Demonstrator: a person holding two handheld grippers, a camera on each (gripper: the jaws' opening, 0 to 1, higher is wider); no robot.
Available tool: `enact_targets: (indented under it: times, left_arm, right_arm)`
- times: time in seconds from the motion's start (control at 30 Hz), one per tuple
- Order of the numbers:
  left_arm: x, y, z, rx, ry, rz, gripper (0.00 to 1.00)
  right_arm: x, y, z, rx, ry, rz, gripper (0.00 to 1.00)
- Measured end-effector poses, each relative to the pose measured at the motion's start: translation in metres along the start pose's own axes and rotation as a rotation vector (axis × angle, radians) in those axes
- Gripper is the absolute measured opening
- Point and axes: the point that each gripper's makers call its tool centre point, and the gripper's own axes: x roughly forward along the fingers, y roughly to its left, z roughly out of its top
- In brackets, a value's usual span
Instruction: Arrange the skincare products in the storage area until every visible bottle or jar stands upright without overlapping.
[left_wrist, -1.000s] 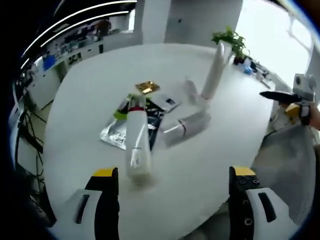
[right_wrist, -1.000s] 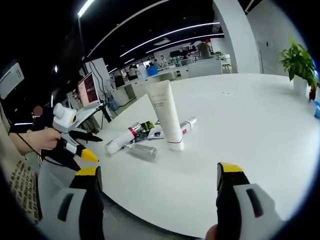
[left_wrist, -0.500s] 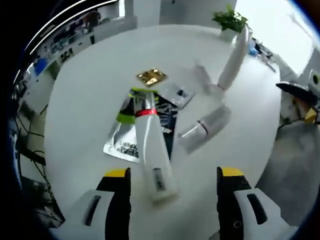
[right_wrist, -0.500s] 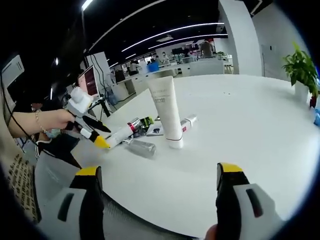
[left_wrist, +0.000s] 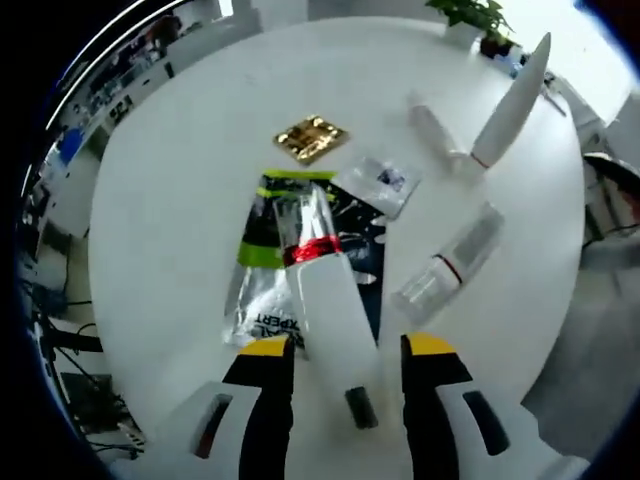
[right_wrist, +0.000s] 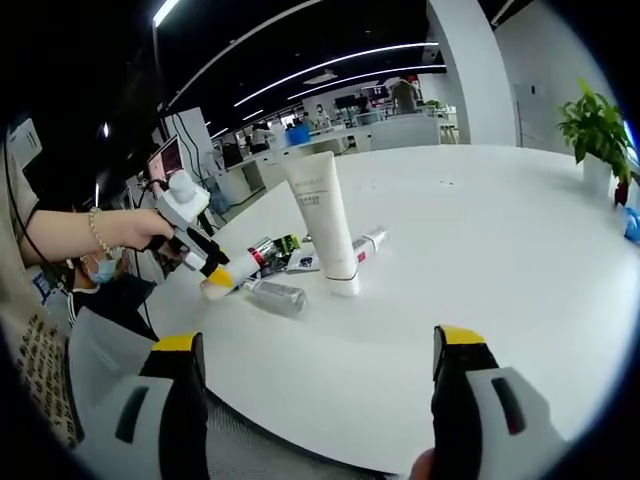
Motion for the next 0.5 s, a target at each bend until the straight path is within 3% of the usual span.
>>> enact_targets:
  times: [0.2,0.5]
  left_arm:
    - [0.007,0.005,0.003,0.004,0.035,0.014,0.31]
    - [0.013,0.005,0.004,-0.017,0.076,0.010,0.31]
  right_arm:
    - [0.000,-0.001,0.000,0.003,0.001,-0.006,0.94]
    - [-0.001,-0.001,0.000,0.002,0.002,-0.010,0.94]
